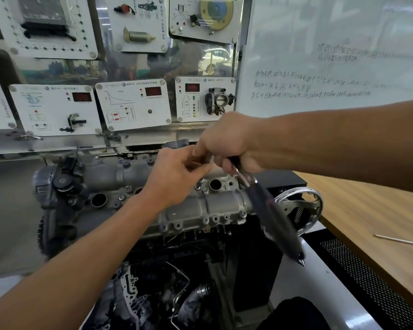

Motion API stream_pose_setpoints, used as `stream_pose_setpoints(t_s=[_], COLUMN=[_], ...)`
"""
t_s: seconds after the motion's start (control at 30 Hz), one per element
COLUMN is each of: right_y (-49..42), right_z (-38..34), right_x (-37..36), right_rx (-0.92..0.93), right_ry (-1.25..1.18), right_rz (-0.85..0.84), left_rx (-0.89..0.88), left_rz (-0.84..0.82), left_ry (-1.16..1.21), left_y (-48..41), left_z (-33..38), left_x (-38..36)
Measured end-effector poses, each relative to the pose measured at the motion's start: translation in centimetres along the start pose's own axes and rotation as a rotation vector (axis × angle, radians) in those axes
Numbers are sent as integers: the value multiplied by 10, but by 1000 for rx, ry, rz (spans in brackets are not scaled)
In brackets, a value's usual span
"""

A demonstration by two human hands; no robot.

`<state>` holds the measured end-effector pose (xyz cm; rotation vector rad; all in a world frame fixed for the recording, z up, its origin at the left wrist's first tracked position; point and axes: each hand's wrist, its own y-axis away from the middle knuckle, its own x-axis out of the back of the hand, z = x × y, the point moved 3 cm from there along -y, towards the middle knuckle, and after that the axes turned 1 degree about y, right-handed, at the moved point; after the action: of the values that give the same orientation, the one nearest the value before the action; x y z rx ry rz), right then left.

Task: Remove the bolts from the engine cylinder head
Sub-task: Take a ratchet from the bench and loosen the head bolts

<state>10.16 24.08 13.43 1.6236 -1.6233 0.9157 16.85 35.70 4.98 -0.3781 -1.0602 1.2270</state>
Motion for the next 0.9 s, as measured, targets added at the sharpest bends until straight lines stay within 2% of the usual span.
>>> stream_pose_setpoints(t_s=[0.03, 0.1, 0.13, 0.17, 0.2, 0.23, 0.27, 0.3, 0.33, 0.37, 0.4, 0.43, 0.47, 0.53, 0.57, 0.6, 0.63, 0.67, 0.73, 0.8, 0.87, 0.9], right_y=[0, 2, 7, 9, 11, 12, 11, 8, 0, -5, -7, -8, -12, 2, 7, 6, 5, 3, -1, -4, 3, 13], right_z=[-1, -8, -8, -6, -3, -3, -5, -7, -6, -2, 1, 2, 4, -8, -8, -6, -7, -10, -11, 2, 27, 42], right_x=[3, 11, 14, 18, 22, 24, 25, 25, 24, 16, 11, 10, 13, 18, 20, 24, 29, 32, 36, 46, 67, 79], right_rx=[142, 646, 892, 1074, 1184, 1169, 1036, 782, 462, 170, 18, 85, 275, 873, 1172, 1387, 1463, 1370, 956, 598, 321, 205], right_ry=[274, 957, 1267, 1482, 1561, 1538, 1419, 1152, 770, 390, 189, 272, 574, 1044, 1218, 1317, 1332, 1318, 1132, 738, 254, 87], right_rz=[24, 48, -17, -85, -131, -123, -69, -20, -11, -71, -102, -101, -58, 88, 46, -8, -33, -48, -4, 55, 86, 100], left_rx=[10, -17, -44, -59, -60, -61, -63, -63, -56, -49, -41, -36, -34, -16, 11, 31, 32, 21, -8, -34, -124, -186], left_rz=[-9, -118, -196, -266, -316, -333, -320, -269, -188, -100, -19, 28, 34, -81, -172, -250, -304, -323, -247, -104, -23, -9], left_ry=[15, 20, 3, -8, -18, -46, -73, -71, -49, -49, -80, -109, -107, -19, 42, 85, 95, 76, 19, -6, -18, -13], left_y=[0, 1, 1, 1, 0, -2, -5, -7, -8, -7, -7, -5, -4, -3, -4, -4, -6, -8, -10, -13, -22, -29], left_z=[1, 7, 11, 14, 15, 15, 13, 11, 10, 10, 11, 11, 9, 9, 8, 6, 7, 7, 11, 17, 35, 46], left_x=[1, -2, -5, -9, -11, -12, -12, -11, -9, -8, -9, -12, -14, -12, -8, -5, -2, 0, 0, 0, -7, -16])
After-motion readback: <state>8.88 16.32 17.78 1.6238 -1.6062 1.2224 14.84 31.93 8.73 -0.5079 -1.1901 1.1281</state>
